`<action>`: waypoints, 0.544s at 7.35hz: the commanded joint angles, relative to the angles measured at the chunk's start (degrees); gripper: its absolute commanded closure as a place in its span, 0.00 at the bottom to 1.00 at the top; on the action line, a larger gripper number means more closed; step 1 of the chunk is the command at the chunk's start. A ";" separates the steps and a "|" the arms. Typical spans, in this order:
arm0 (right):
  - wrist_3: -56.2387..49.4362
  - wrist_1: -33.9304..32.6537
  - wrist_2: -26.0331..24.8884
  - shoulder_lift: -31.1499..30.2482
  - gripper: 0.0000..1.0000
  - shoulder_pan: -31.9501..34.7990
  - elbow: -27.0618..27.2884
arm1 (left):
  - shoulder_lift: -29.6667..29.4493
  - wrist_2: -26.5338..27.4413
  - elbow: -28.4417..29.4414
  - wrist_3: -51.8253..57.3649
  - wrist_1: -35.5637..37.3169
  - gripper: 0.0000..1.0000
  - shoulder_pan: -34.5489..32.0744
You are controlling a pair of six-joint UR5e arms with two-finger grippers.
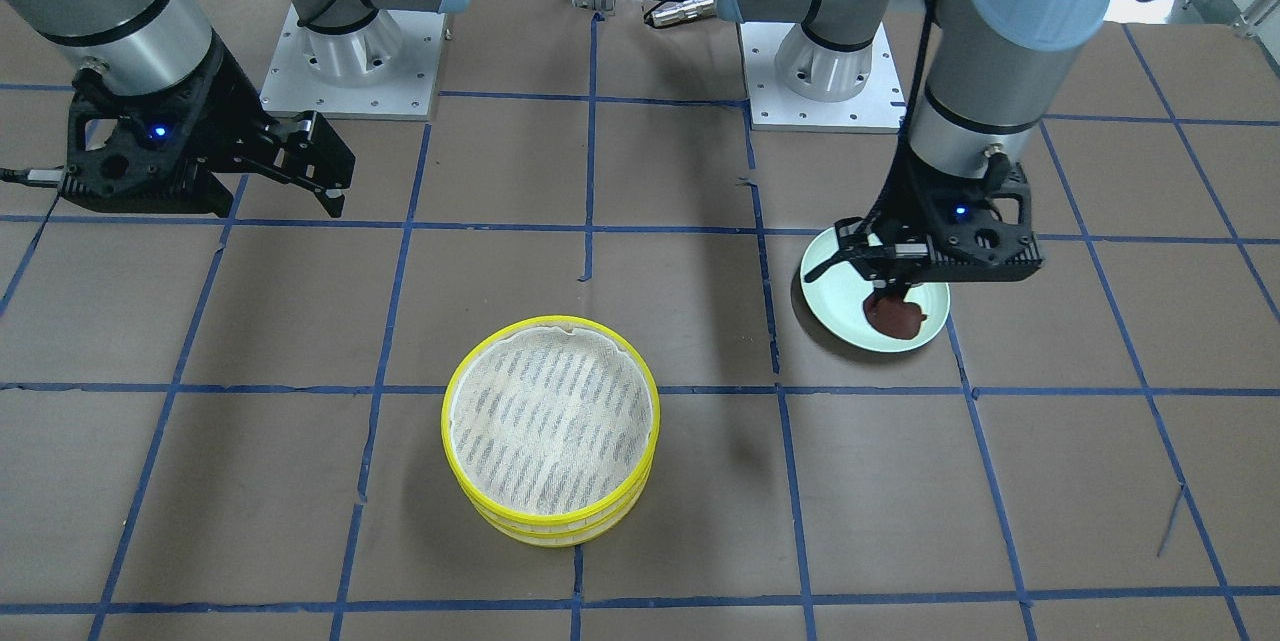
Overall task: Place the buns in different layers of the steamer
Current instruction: 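Release the red bun onto the top tier while right gripper withdraws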
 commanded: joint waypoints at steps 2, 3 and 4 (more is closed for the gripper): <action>-0.41 -0.30 0.02 -2.45 0.00 -0.07 2.25 | -11.78 -5.30 5.44 -12.64 12.44 0.90 -10.53; -0.58 -2.92 -0.33 -2.88 0.00 0.10 1.91 | -13.91 -5.30 8.33 -16.34 12.63 0.90 -13.62; -0.06 -3.72 -2.42 -2.62 0.00 1.06 2.16 | -15.84 -5.30 10.19 -17.51 12.64 0.90 -14.43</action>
